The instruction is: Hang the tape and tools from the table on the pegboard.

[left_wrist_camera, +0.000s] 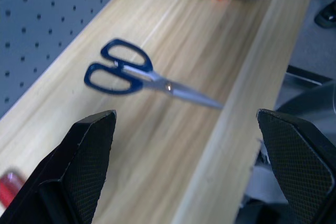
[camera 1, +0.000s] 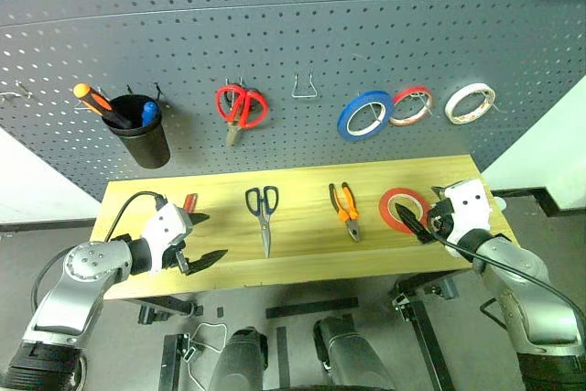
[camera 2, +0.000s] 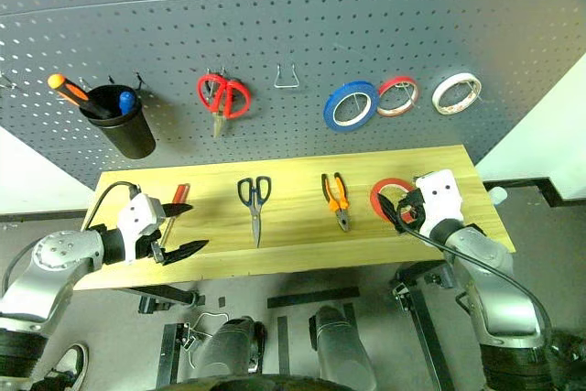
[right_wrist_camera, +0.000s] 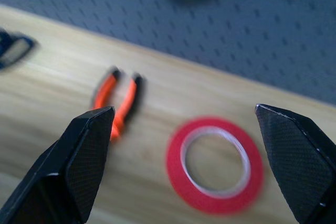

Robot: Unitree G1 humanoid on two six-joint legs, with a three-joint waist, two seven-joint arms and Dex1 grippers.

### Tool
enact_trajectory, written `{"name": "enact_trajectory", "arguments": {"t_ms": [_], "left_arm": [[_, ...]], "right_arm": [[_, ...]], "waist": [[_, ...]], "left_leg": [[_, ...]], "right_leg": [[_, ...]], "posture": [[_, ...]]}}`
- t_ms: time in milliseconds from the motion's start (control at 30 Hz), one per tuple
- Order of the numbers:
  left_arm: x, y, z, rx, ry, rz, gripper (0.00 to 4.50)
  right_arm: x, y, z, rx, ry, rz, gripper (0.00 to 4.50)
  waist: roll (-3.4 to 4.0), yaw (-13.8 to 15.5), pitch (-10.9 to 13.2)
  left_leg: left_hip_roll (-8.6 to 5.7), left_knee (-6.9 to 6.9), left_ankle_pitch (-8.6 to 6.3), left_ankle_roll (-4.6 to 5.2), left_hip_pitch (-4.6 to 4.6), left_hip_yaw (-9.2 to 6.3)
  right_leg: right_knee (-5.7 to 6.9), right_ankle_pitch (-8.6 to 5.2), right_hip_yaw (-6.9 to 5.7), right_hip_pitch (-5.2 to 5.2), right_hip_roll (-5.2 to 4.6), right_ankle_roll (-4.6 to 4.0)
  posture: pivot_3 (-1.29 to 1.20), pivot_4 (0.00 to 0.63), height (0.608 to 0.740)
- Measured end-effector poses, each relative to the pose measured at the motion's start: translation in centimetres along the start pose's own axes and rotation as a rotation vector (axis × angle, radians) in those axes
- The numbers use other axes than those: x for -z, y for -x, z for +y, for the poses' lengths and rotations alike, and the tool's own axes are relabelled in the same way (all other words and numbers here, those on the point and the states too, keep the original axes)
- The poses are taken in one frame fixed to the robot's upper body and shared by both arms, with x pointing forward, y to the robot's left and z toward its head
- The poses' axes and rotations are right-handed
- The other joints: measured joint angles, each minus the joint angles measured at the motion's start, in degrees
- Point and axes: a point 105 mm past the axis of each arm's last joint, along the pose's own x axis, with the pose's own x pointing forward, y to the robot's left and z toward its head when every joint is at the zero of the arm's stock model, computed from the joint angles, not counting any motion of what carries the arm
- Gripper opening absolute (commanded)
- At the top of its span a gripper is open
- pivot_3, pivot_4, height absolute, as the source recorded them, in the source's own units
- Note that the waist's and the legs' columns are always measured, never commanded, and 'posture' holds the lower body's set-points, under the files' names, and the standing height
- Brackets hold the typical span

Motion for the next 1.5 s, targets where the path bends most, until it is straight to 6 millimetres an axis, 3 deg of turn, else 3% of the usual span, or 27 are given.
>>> {"name": "enact_trajectory", "arguments": {"t_ms": [467,933,1100,1233,1500], "left_arm": [[-1.6,-0.1,0.5,0.007,-0.011,-0.013,4.47],[-1.3,-0.1,0.3,-0.012,0.003,-0.004,4.47],[-1.2,-0.4,0.4,-0.018,0.006,-0.008,4.47],[-2.1,-0.7,0.9,-0.024,-0.016,-0.033,4.47],[-1.9,-1.0,1.3,-0.032,-0.021,-0.029,4.47]], "right_arm": [[-0.8,-0.1,1.7,-0.102,-0.080,-0.012,4.50],[-1.2,-0.6,2.4,-0.132,-0.084,-0.024,4.50],[-1.1,-0.9,2.9,-0.146,-0.082,-0.021,4.50],[-1.0,-1.0,3.1,-0.152,-0.074,-0.020,4.50],[-1.1,-1.0,3.1,-0.147,-0.064,-0.029,4.50]], "waist": [[-0.08,0.0,1.0],[-0.08,0.1,2.0],[-0.12,0.1,1.9],[-0.12,-0.1,1.9],[-0.12,0.1,1.9]], "left_leg": [[-0.23,0.21,0.03,-0.03,-0.16,-0.04],[-0.25,0.20,0.04,-0.04,-0.21,-0.14],[0.23,0.15,0.03,-0.03,-0.25,1.43],[0.15,0.19,0.03,-0.04,-0.29,1.33],[0.10,0.25,0.04,-0.04,-0.29,1.23]], "right_leg": [[-0.08,0.13,-0.24,0.06,-0.38,0.32],[-0.09,0.12,-0.26,0.05,-0.43,0.33],[-0.06,0.32,0.14,-0.57,-0.36,0.41],[-0.06,0.40,0.13,-0.51,-0.42,0.56],[-0.07,0.43,0.05,-0.43,-0.46,0.60]], "posture": [[0.08,0.223,0.740],[0.08,0.220,0.740],[0.09,0.201,0.740],[0.09,0.194,0.740],[0.07,0.197,0.740]]}}
